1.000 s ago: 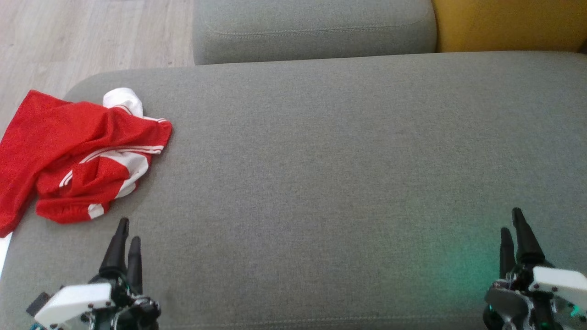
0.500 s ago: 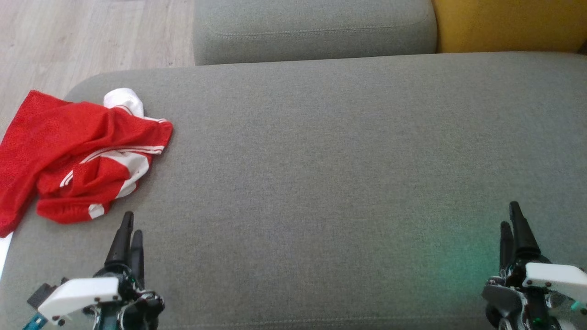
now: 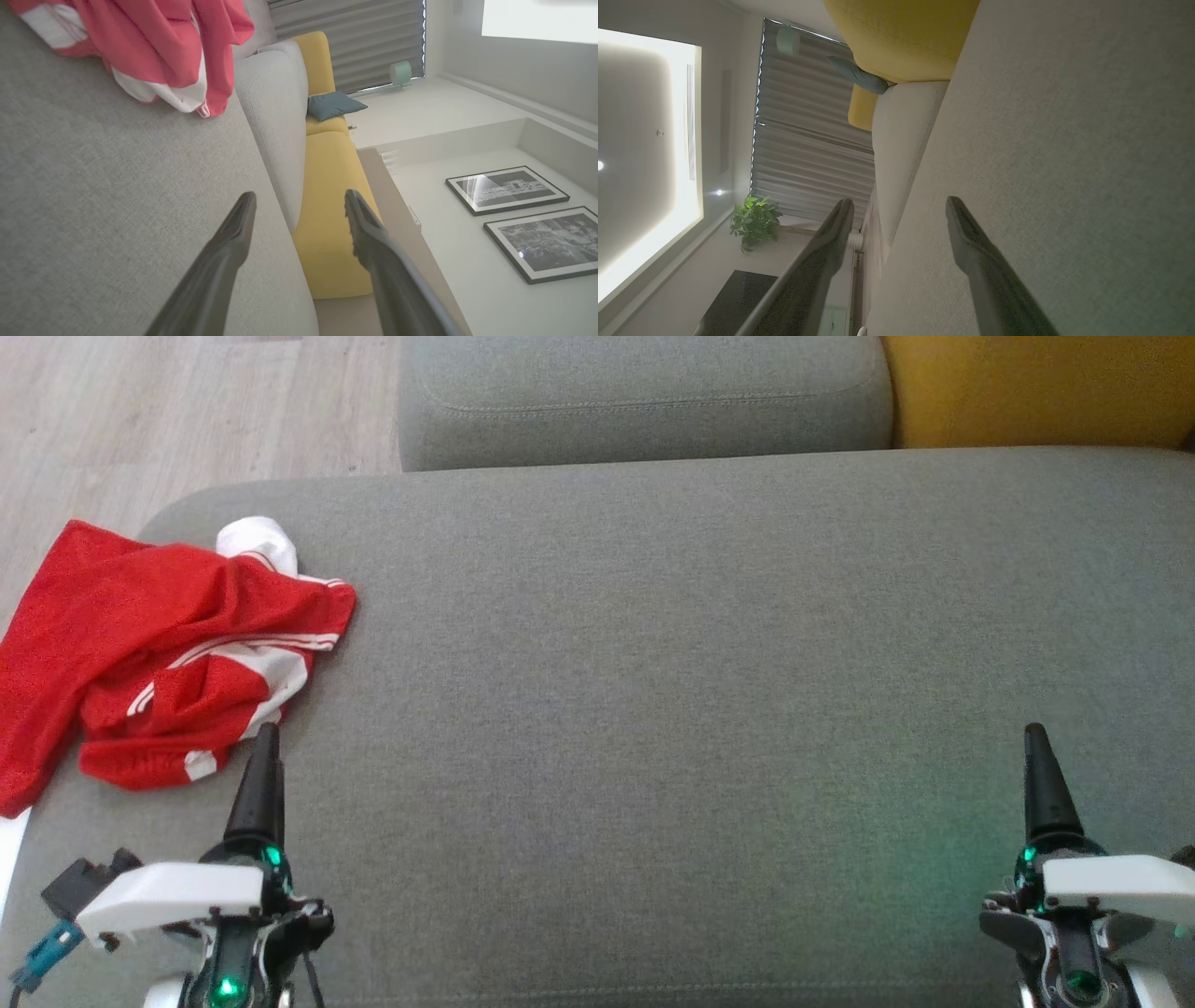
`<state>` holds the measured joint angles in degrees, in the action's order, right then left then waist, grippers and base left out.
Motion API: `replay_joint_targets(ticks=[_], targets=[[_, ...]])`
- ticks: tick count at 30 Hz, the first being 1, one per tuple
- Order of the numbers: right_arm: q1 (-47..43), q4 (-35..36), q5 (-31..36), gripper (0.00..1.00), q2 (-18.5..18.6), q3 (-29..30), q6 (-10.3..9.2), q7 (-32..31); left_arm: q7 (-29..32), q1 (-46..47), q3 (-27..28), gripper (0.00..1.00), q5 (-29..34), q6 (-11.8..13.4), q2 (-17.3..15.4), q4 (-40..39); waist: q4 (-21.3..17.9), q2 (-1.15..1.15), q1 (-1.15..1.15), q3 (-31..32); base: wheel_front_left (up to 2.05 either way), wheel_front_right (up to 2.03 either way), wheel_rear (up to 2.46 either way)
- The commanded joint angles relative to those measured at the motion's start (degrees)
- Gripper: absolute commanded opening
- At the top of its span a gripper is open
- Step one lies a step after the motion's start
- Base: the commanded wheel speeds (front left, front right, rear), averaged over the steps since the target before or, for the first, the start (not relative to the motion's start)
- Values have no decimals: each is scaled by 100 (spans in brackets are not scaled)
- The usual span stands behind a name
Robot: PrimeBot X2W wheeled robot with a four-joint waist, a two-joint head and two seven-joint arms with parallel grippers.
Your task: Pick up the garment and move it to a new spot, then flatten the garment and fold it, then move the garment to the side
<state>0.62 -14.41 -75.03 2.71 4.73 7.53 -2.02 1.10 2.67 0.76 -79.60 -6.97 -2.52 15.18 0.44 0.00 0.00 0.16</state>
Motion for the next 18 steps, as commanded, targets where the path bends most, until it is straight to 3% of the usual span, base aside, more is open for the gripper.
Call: replay_joint_targets(ticks=[1,18], targets=[[316,265,230,100,137,-54,-1,38,-59,345,26,100,197,-17,-131,-245,3,0,0,3,0,0,0],[286,564,1831,100,205,-283,-2,92,-327,497,-303,100,1728,-23,-344,-391,12,0,0,44,0,0,0]])
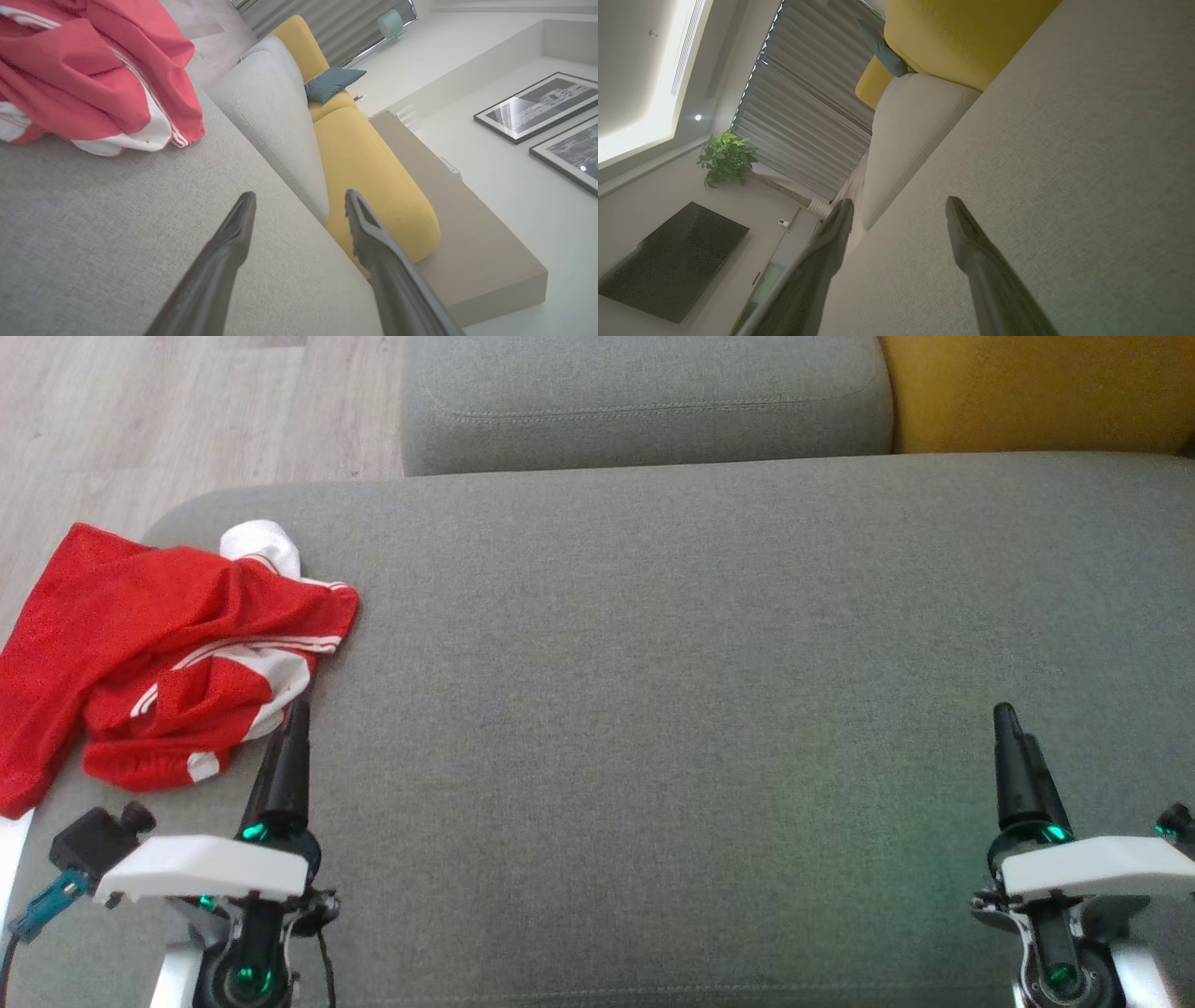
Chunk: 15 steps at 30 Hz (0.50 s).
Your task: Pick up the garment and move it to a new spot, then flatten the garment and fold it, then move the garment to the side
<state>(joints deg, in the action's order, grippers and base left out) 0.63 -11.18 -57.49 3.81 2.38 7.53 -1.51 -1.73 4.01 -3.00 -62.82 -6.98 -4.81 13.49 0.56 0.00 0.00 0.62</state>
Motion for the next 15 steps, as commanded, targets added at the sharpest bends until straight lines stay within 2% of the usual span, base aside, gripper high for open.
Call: replay_joint_targets(ticks=[1,15], targets=[[283,255,156,100,94,-63,-2,50,-60,371,57,100,143,-22,-127,-220,0,0,0,1,0,0,0],[250,380,1338,100,107,-298,-2,92,-312,468,-136,100,1462,11,-268,-161,5,0,0,16,0,0,0]])
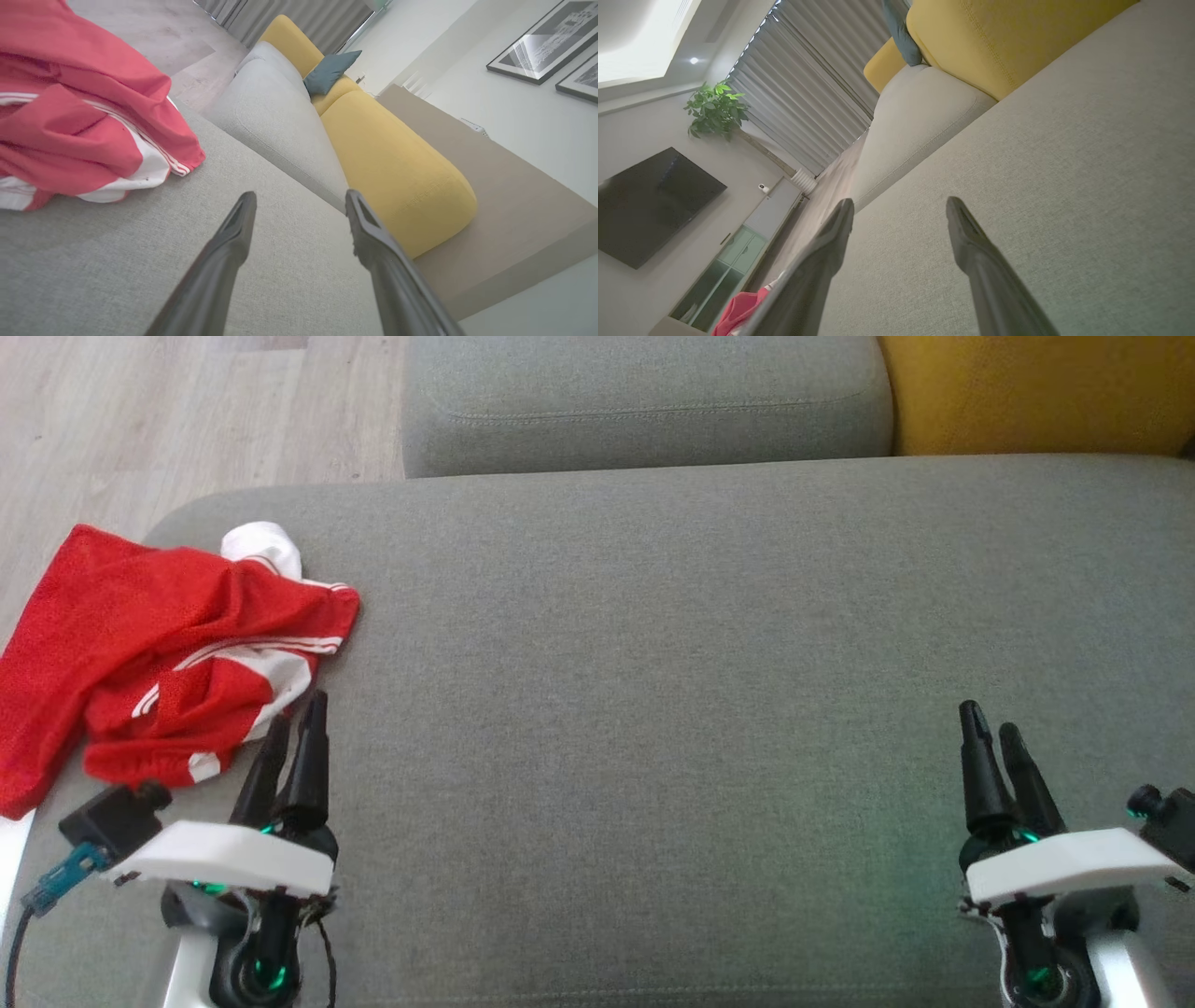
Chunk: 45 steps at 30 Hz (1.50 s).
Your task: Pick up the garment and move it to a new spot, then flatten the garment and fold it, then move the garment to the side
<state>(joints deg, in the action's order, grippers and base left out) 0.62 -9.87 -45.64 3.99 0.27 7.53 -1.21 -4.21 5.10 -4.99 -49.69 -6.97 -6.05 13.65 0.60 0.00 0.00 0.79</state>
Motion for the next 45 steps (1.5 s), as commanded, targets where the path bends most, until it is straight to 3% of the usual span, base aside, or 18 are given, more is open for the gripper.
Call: replay_joint_targets(ticks=[1,45], targets=[[251,252,234,100,91,-99,-2,67,-80,364,52,100,232,16,-155,-173,2,0,0,0,0,0,0],[123,507,3375,100,-72,-201,-4,354,-801,520,-120,100,3054,278,-370,217,22,0,0,-4,0,0,0]])
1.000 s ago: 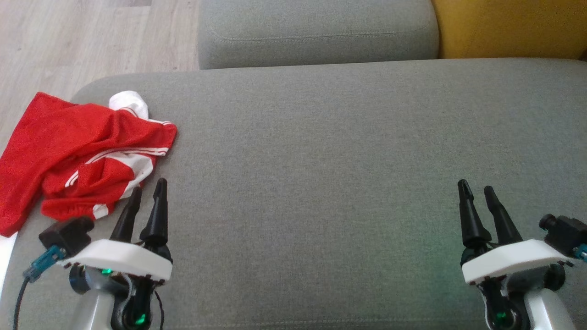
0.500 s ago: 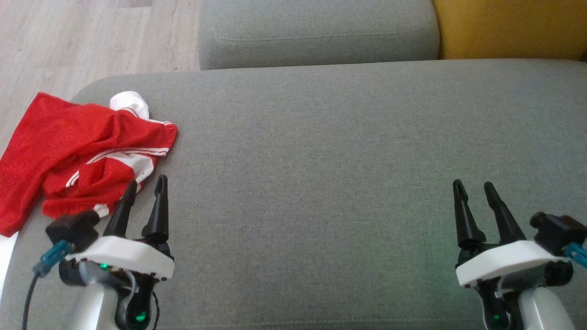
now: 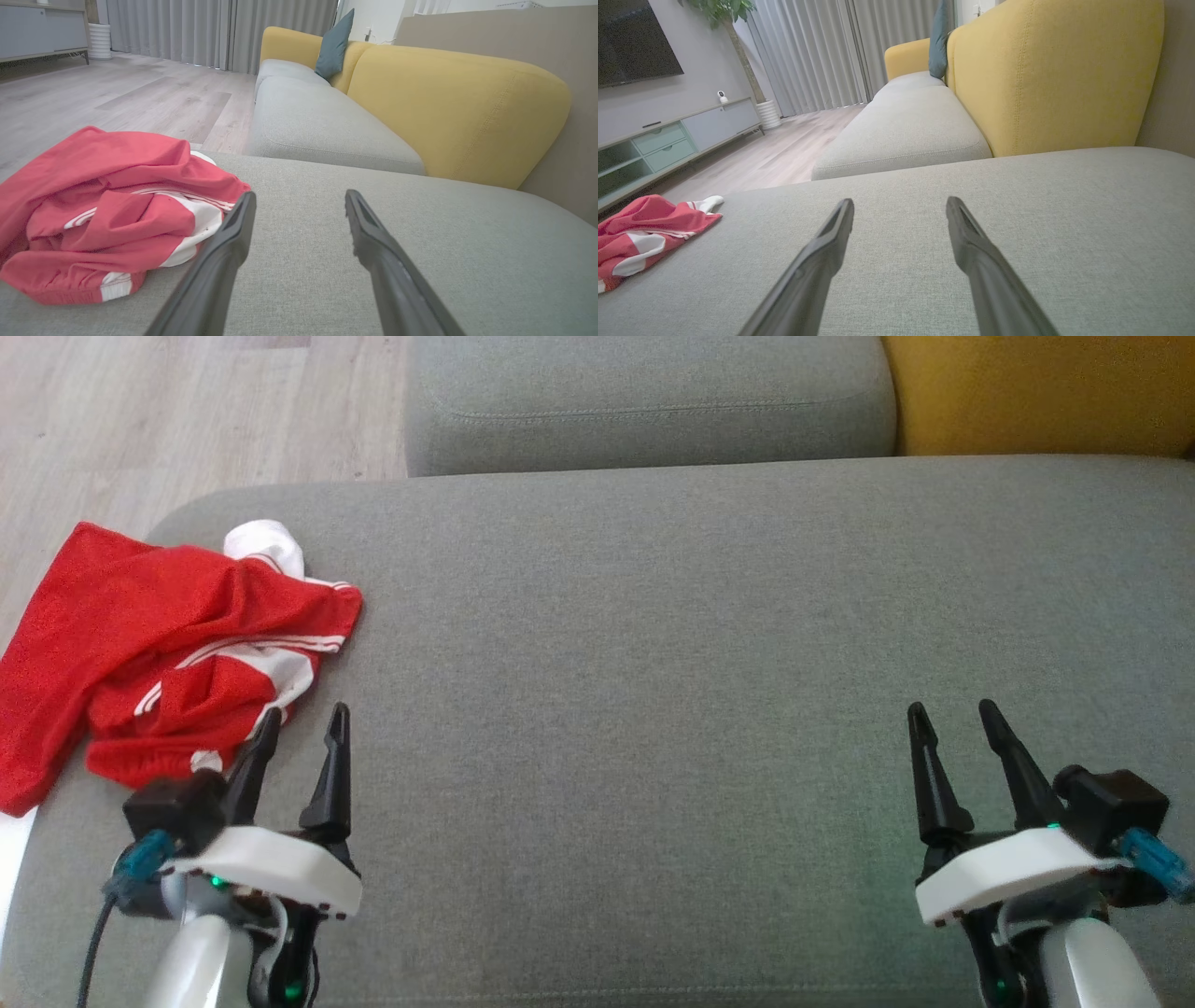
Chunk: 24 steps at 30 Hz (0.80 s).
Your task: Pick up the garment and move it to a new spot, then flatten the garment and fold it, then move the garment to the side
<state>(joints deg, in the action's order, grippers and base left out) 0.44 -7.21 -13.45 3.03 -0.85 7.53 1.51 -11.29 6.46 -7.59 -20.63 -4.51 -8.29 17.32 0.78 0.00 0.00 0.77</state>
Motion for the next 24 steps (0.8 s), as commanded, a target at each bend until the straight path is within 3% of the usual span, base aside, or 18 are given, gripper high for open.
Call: replay_joint_targets(ticks=[1,16,24], targets=[[135,241,222,100,22,-77,-4,86,-110,390,141,100,205,39,-146,-138,8,0,0,-1,0,0,0],[73,289,1112,100,-10,-46,-4,207,-361,415,132,100,1034,81,-174,41,30,0,0,-7,0,0,0],[75,213,932,100,-13,-9,-4,227,-371,444,187,100,977,62,-157,124,11,0,0,-30,0,0,0]])
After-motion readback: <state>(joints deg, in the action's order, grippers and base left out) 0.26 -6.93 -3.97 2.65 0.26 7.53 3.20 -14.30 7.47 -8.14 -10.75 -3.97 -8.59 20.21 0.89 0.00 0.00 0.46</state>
